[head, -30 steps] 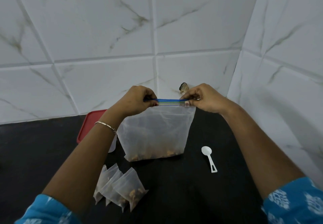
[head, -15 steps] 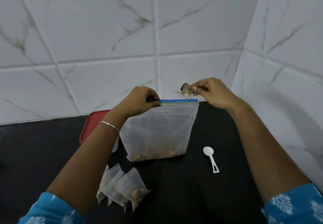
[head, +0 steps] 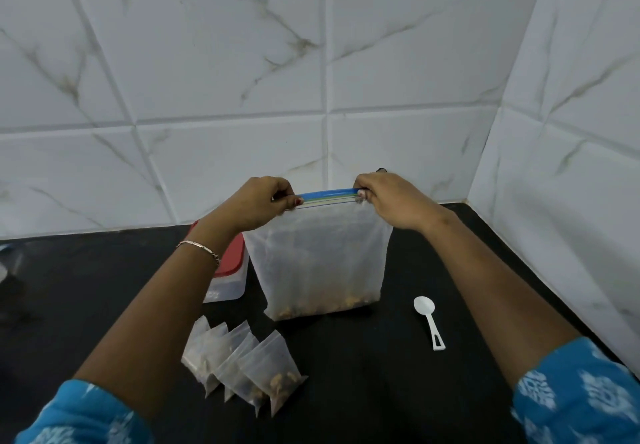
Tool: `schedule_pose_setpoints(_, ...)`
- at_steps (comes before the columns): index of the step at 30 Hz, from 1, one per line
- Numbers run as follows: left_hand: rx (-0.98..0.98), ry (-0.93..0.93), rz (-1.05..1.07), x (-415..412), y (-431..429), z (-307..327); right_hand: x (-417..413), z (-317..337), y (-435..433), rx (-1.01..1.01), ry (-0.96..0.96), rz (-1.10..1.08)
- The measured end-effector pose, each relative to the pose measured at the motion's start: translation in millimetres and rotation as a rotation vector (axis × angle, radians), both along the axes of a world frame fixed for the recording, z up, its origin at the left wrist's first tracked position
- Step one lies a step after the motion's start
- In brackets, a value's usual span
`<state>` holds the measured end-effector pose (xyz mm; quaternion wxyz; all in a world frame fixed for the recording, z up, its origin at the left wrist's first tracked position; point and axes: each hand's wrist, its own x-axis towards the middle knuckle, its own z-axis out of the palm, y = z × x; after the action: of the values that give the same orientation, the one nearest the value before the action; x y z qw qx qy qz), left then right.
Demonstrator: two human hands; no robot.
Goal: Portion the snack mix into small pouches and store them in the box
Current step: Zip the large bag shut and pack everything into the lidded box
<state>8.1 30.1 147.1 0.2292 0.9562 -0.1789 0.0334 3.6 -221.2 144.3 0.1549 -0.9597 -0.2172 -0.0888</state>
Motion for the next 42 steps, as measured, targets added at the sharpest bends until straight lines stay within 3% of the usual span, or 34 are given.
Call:
schedule_pose_setpoints(7,0.18,-0.209,0.242,25,7,-2,41,7,13,-0.076,-0.124,-0.073)
schedule_pose_setpoints(12,0.196,-0.418,0.293,42,-2,18,61,33,15,-0.093,-0.385,-0.126)
schedule_pose_setpoints(15,0.151,-0.408,0.277,36,-2,16,60,29,7,-0.079,-0.395,-0.093)
schedule_pose_setpoints(17,0.057,-0.284,0.214,31,2,4,51,18,1,-0.009,-0.254,-0.051)
schedule_pose_setpoints(20,-0.05,0.001,0.055,20,6,-20,37,-9,-10,0.112,0.16,0.029)
schedule_pose_setpoints(25,-0.141,0.484,-0.034,0,10,-67,17,-70,-21,0.061,0.544,0.109)
schedule_pose_setpoints(29,0.007,0.725,-0.061,-7,13,-115,1,-113,-20,-0.039,0.728,0.121)
schedule_pose_setpoints(32,0.156,0.795,-0.07,-20,6,-148,-13,-147,-14,-0.177,0.767,0.145)
schedule_pose_setpoints(35,0.232,0.73,-0.048,-34,-3,-174,-28,-177,-11,-0.279,0.724,0.089)
schedule_pose_setpoints(38,0.2,0.614,0.034,-45,-5,-192,-45,-193,-12,-0.238,0.565,0.02)
schedule_pose_setpoints(42,0.201,0.429,0.122,-60,-4,-198,-61,-215,-16,-0.315,0.067,-0.009)
